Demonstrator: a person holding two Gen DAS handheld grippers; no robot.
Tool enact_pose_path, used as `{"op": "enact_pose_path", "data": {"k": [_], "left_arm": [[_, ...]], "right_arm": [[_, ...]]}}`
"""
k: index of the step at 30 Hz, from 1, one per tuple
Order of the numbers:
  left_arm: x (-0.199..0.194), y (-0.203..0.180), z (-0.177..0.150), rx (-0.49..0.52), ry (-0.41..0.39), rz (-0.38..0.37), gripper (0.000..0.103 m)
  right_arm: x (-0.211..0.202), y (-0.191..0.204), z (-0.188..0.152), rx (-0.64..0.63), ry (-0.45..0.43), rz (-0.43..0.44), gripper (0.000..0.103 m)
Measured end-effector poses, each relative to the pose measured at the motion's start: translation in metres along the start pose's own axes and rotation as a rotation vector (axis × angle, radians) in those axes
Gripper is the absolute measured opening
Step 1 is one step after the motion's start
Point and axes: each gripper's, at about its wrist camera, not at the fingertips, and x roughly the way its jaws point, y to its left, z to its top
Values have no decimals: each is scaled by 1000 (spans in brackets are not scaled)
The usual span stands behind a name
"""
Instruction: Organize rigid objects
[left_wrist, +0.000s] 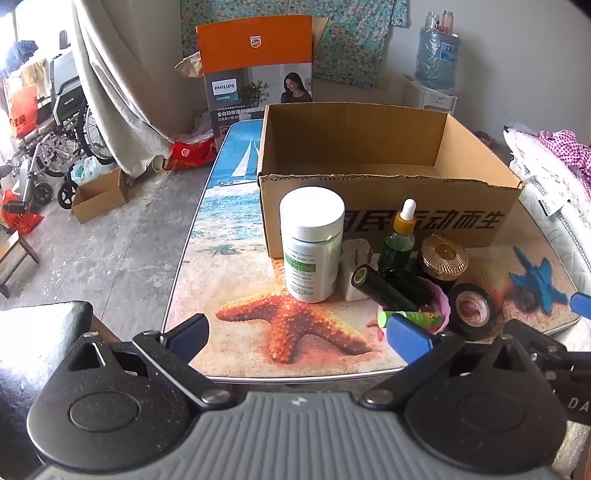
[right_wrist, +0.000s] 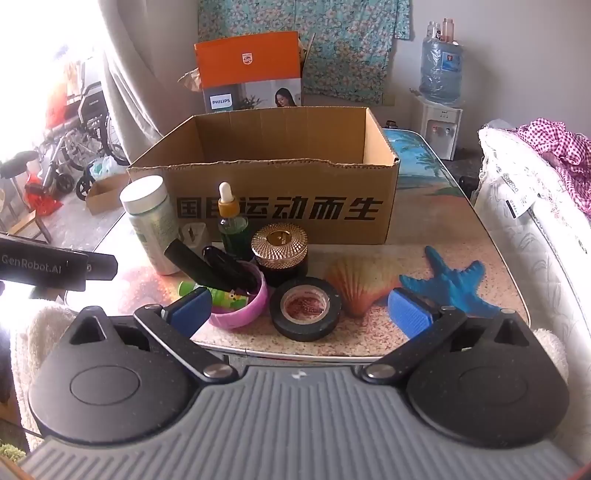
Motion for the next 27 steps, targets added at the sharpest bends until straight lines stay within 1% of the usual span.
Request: {"op": "enact_pose_path", "data": {"k": [5, 10, 16, 27], "left_arm": [[1, 1, 1, 1, 6, 6, 103], [3, 5, 0, -8, 8, 8, 103], [2, -1, -2, 0, 1, 40, 103], [3, -1, -3, 1, 12, 46, 103]], "right_arm": [[0, 3, -4, -11, -13, -2, 102], [-3, -1, 3, -13, -7, 10, 102], [-1, 2, 2, -26, -11, 7, 102], [-4, 1, 1, -21, -15, 10, 102]]}}
